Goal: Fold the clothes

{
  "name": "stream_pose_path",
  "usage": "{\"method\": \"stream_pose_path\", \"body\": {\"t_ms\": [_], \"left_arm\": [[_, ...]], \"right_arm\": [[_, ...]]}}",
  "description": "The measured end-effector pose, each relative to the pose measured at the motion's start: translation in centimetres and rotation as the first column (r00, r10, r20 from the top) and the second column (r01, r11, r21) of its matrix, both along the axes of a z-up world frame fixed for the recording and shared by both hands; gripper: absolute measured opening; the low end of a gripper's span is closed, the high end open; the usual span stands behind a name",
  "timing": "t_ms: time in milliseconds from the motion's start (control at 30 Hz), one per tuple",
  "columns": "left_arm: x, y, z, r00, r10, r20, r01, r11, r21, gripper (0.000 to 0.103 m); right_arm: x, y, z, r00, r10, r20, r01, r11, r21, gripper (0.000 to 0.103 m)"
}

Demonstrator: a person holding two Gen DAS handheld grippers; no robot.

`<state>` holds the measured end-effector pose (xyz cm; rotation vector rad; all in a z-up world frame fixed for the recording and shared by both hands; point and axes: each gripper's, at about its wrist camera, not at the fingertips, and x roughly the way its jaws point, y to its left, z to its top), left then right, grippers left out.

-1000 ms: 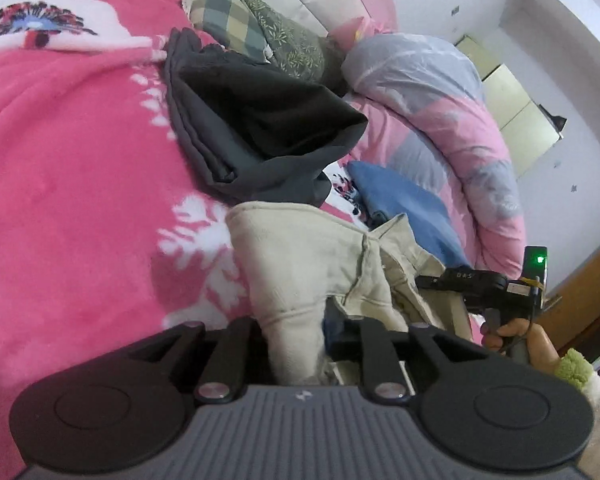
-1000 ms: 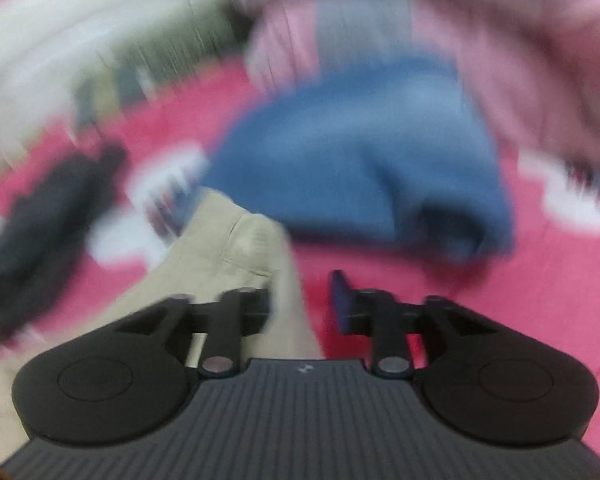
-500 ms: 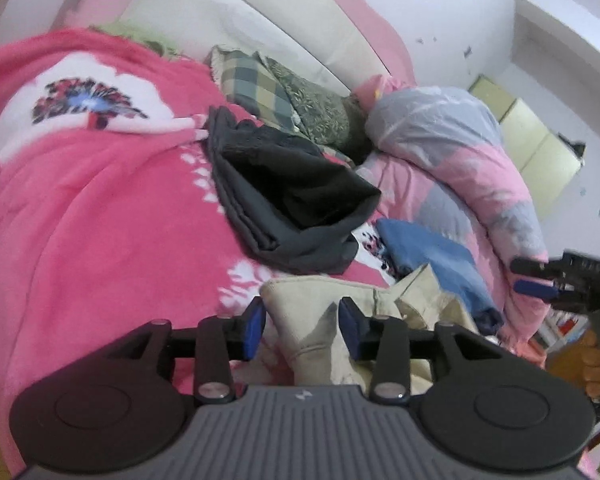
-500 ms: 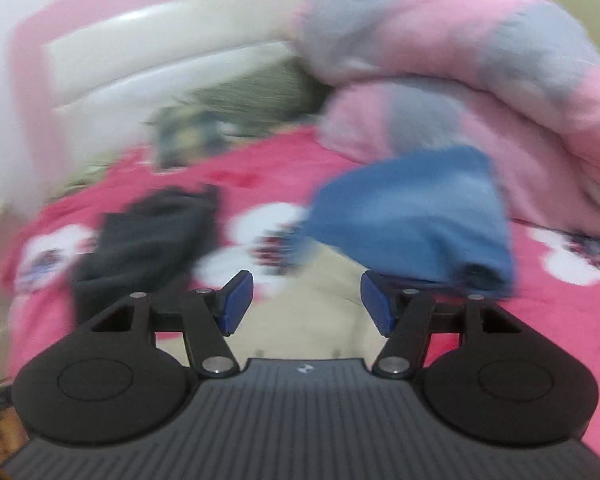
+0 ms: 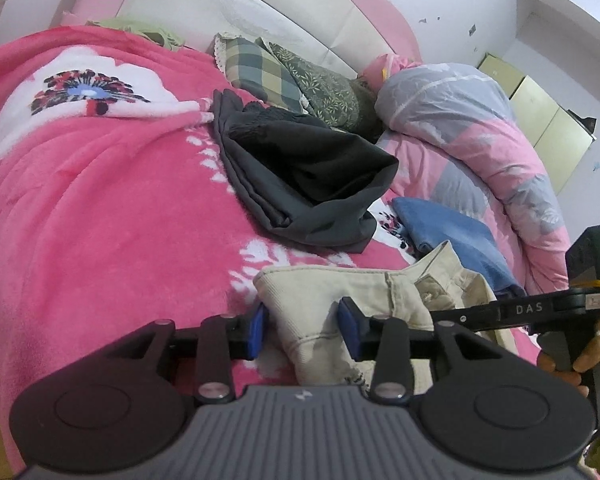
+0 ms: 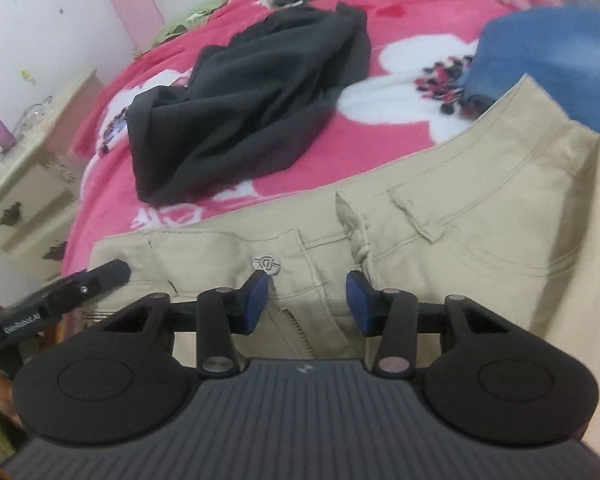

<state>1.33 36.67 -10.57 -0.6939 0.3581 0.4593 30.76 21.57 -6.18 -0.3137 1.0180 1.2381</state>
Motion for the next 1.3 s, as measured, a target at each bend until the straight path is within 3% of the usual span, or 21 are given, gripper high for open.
{"method": "stream_pose_path", "body": {"t_ms": [100, 200, 233, 267, 367, 433, 600, 733, 1033, 1133, 1200, 1233, 1267, 1300], "left_arm": [[0.1, -0.1, 0.0, 1.000, 0.001, -0.002, -0.001, 1.000, 0.007, 0.040], [0.1, -0.1, 0.0, 1.000, 0.003, -0.001, -0.003, 1.000, 0.011, 0.040], [0.1, -0.1, 0.0, 1.000, 0.005, -0.001, -0.005, 1.000, 0.012, 0.040], [0.1, -0.1, 0.0, 1.000, 0.007, -0.001, -0.007, 1.000, 0.013, 0.040], [0.0, -0.1, 0.0, 1.000, 0.012, 0.001, -0.012, 1.000, 0.015, 0.037], [0.0, -0.3, 0.0, 1.000, 0.017, -0.008, -0.016, 0.999, 0.035, 0.032], [0.0, -0.4, 0.1, 1.000, 0.022, -0.004, -0.022, 0.999, 0.045, 0.024], [-0.1, -0.3, 0.0, 0.999, 0.034, -0.002, -0.034, 0.999, 0.042, 0.021], [0.4, -0.4, -0.1, 0.998, 0.043, -0.035, -0.041, 0.998, 0.056, 0.022], [0.3, -0.3, -0.1, 0.998, 0.047, -0.036, -0.045, 0.998, 0.052, 0.023], [0.2, -0.3, -0.1, 0.998, 0.047, -0.036, -0.045, 0.998, 0.052, 0.023], [0.2, -0.3, -0.1, 0.998, 0.047, -0.036, -0.045, 0.998, 0.051, 0.023], [0.2, -0.3, -0.1, 0.998, 0.047, -0.035, -0.045, 0.998, 0.050, 0.023], [0.2, -0.3, -0.1, 0.998, 0.046, -0.035, -0.044, 0.998, 0.050, 0.023]], "right_arm": [[-0.7, 0.5, -0.2, 0.999, 0.041, 0.022, -0.041, 0.999, -0.008, 0.046], [-2.0, 1.0, -0.4, 0.993, 0.079, 0.084, -0.077, 0.997, -0.029, 0.034], [-2.6, 1.1, -0.2, 0.990, 0.082, 0.116, -0.078, 0.996, -0.036, 0.027], [-3.1, 1.1, 0.0, 0.986, 0.072, 0.148, -0.067, 0.997, -0.041, 0.007], [-4.0, 0.8, 0.9, 0.974, 0.007, 0.228, -0.001, 1.000, -0.026, 0.005], [-4.5, 0.5, 1.3, 0.949, -0.027, 0.315, 0.031, 1.000, -0.007, 0.005], [-4.6, 0.8, 1.3, 0.918, -0.088, 0.386, 0.075, 0.996, 0.049, 0.005], [-4.4, 1.5, 1.5, 0.913, -0.112, 0.393, 0.085, 0.993, 0.086, 0.005], [-3.6, 2.6, -1.3, 0.917, -0.118, 0.382, 0.090, 0.992, 0.090, 0.005], [-4.2, 2.4, -0.6, 0.908, -0.099, 0.407, 0.071, 0.994, 0.082, 0.012], [-5.0, 1.6, 0.8, 0.896, -0.079, 0.437, 0.047, 0.995, 0.083, 0.027], [-5.6, 0.9, 1.6, 0.888, -0.080, 0.453, 0.037, 0.994, 0.104, 0.042], [-6.1, 0.2, 2.5, 0.879, -0.081, 0.470, 0.026, 0.992, 0.124, 0.049], [-6.2, -0.2, 2.7, 0.875, -0.084, 0.476, 0.026, 0.991, 0.128, 0.049]]}}
